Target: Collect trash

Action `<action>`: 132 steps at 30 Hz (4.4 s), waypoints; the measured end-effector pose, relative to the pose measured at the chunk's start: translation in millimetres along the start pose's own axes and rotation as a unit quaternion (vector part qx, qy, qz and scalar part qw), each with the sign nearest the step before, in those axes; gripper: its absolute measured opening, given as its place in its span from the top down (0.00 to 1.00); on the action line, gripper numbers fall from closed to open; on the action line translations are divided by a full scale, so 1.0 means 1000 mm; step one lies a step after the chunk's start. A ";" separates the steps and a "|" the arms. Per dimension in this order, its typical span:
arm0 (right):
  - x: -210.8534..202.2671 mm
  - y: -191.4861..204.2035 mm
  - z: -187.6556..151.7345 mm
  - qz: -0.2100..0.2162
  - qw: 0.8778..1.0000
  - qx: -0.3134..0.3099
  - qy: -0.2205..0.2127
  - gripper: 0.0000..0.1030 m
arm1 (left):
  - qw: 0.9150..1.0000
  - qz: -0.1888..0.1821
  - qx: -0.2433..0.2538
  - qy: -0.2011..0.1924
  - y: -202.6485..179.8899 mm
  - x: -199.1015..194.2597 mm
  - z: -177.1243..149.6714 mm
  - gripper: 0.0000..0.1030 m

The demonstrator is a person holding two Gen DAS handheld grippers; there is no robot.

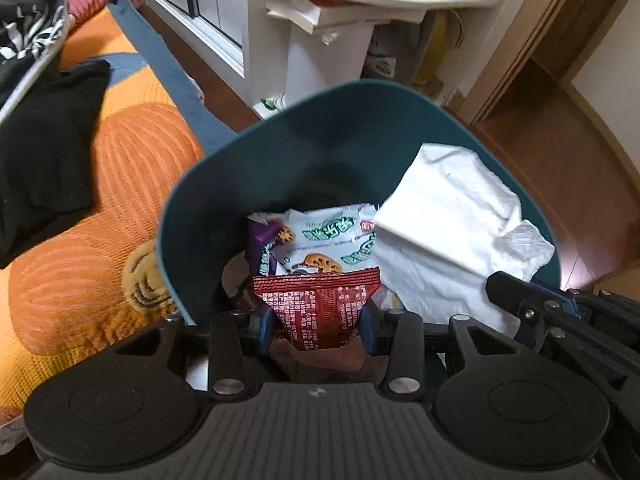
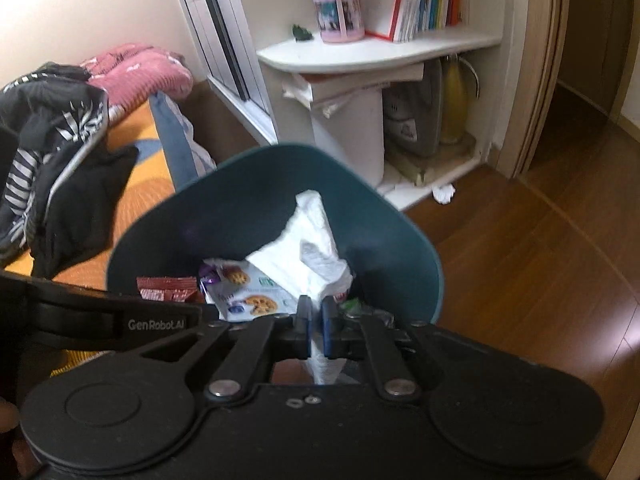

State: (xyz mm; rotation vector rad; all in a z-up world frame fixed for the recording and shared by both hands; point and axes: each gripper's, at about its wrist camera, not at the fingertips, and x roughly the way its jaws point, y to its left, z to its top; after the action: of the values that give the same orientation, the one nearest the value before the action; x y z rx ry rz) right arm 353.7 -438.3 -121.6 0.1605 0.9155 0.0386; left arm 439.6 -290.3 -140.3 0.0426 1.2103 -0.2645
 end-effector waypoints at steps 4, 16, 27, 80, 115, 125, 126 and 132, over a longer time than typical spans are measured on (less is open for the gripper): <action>0.003 -0.003 -0.005 0.001 1.000 0.005 0.007 0.81 | 1.000 0.003 0.012 0.001 -0.003 0.007 -0.002 0.61; -0.028 -0.002 -0.011 0.011 1.000 -0.005 -0.024 0.66 | 1.000 -0.005 0.011 -0.026 -0.004 -0.021 -0.012 0.37; -0.107 0.011 -0.017 0.032 0.996 -0.006 -0.086 0.56 | 0.994 -0.024 0.022 -0.109 0.001 -0.116 -0.044 0.37; -0.288 0.054 -0.101 0.075 0.965 -0.056 -0.247 0.51 | 0.951 -0.041 0.014 -0.307 0.021 -0.300 -0.213 0.00; -0.287 0.072 -0.114 0.079 0.967 -0.062 -0.233 0.50 | 0.947 -0.033 0.023 -0.319 0.018 -0.300 -0.223 0.00; -0.287 0.073 -0.115 0.079 0.968 -0.062 -0.230 0.50 | 0.947 -0.034 0.015 -0.320 0.020 -0.301 -0.223 0.00; -0.287 0.073 -0.115 0.079 0.968 -0.062 -0.230 0.50 | 0.947 -0.035 0.014 -0.319 0.020 -0.301 -0.223 0.00; -0.286 0.073 -0.115 0.083 0.969 -0.060 -0.226 0.50 | 0.948 -0.034 0.007 -0.315 0.022 -0.300 -0.223 0.00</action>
State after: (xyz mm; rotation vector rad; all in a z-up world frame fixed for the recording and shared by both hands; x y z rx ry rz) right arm 91.2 -380.8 45.7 0.1255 0.4405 0.2040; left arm 141.7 -176.8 55.9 -0.0689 0.5721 -0.3160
